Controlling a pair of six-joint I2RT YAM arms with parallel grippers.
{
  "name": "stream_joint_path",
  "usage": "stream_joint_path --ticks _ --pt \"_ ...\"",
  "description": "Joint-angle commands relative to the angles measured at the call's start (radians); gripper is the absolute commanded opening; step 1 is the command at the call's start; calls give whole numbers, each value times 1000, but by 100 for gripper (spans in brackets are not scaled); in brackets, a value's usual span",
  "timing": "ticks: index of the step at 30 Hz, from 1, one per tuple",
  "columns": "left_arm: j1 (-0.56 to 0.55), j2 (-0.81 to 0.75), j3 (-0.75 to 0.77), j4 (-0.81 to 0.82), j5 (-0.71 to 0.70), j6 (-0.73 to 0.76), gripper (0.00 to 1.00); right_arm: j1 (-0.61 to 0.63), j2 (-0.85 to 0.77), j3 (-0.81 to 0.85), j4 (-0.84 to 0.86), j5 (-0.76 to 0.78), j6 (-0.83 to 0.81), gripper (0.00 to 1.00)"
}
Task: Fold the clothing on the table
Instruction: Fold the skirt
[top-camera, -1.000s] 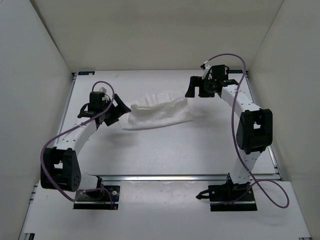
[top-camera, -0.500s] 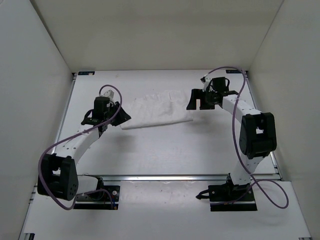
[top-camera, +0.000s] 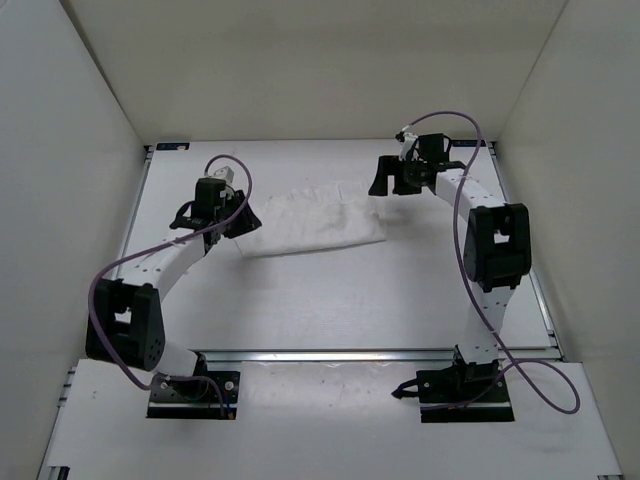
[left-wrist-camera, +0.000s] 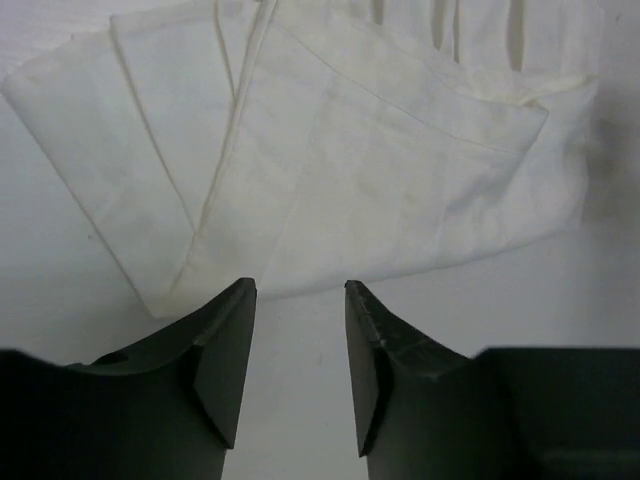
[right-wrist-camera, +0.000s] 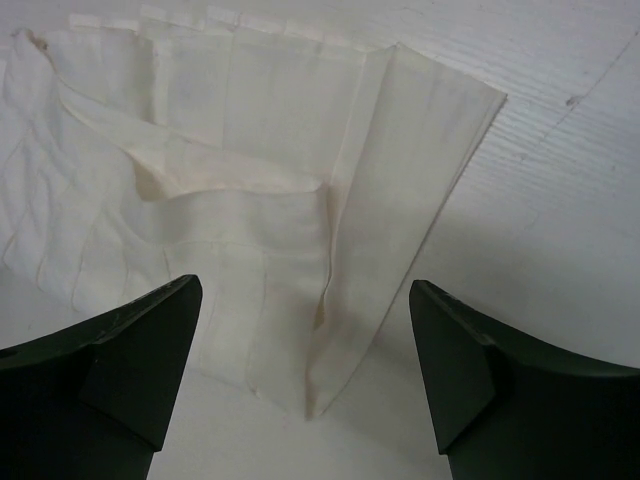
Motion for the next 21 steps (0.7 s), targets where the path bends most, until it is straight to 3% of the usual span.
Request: stream_joint_path --ticks 1,3,5,7,15,21 --pt "-2 48 84 31 25 50 54 14 78 117 3 -14 -31 83" --pt "1 76 97 38 42 53 70 18 118 160 -10 -14 -38 84" --pt "15 99 102 60 64 39 75 23 156 194 -26 -16 -46 84" --pt "35 114 102 96 102 27 75 27 186 202 -33 -7 -46 83" --pt "55 251 108 307 236 18 75 43 239 225 -33 -66 -43 51" --pt "52 308 141 327 257 -10 75 38 246 205 -14 -82 -10 45"
